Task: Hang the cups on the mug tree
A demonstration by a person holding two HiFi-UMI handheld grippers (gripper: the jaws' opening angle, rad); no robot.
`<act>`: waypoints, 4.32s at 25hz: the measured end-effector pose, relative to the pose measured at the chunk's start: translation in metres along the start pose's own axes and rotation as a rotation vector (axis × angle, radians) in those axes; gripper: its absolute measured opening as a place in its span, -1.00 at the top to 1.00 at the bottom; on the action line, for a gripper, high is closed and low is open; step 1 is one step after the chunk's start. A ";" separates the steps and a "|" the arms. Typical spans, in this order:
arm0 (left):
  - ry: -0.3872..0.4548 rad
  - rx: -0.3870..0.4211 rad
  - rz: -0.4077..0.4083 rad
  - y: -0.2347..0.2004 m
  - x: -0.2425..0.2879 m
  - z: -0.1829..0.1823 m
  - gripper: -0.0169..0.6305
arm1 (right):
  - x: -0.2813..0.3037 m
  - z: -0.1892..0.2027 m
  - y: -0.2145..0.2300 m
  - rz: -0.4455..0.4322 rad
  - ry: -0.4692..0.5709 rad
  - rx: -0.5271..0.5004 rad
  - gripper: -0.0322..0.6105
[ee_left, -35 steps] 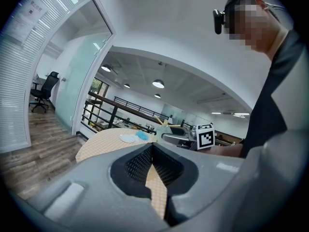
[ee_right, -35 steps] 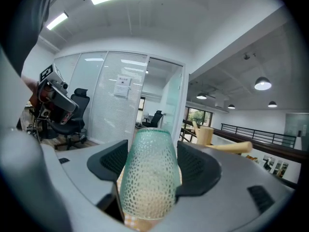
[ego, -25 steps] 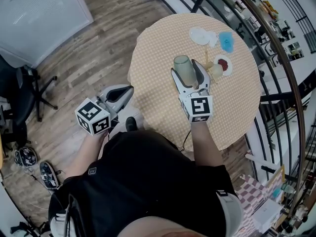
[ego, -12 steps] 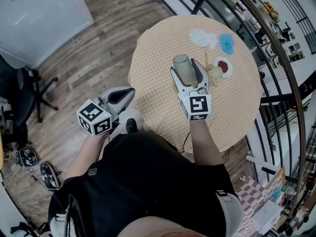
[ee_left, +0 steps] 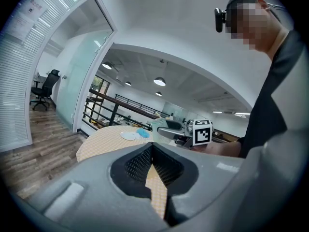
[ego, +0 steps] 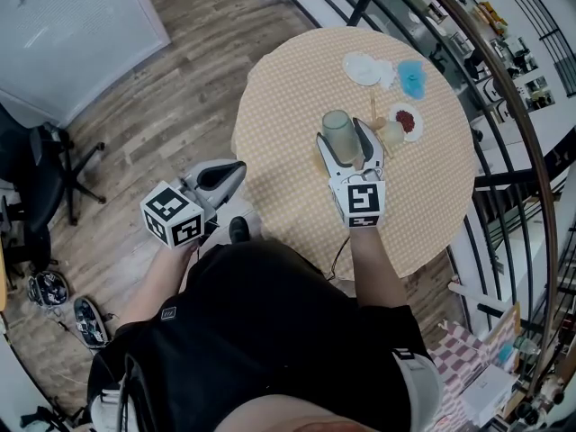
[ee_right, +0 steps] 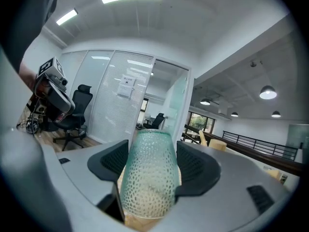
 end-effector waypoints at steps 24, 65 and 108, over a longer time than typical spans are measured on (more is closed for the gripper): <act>-0.011 -0.030 0.017 0.002 0.000 0.013 0.93 | -0.010 0.031 -0.008 0.033 -0.139 -0.068 -0.06; -0.007 -0.065 0.073 -0.001 -0.008 0.025 0.93 | 0.005 0.047 -0.022 0.064 -0.320 -0.041 -0.15; -0.032 -0.088 0.073 -0.010 0.003 0.033 0.93 | -0.007 0.049 -0.012 -0.013 -0.312 0.104 -0.21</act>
Point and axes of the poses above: the fingertips, and each gripper's own axes: x forward along the fingers, y to its right, z out of its underside, the point moved 5 cm from there along -x, backward along the fingers, and after that the axes turned 2 degrees about x, right-handed, at the moved point
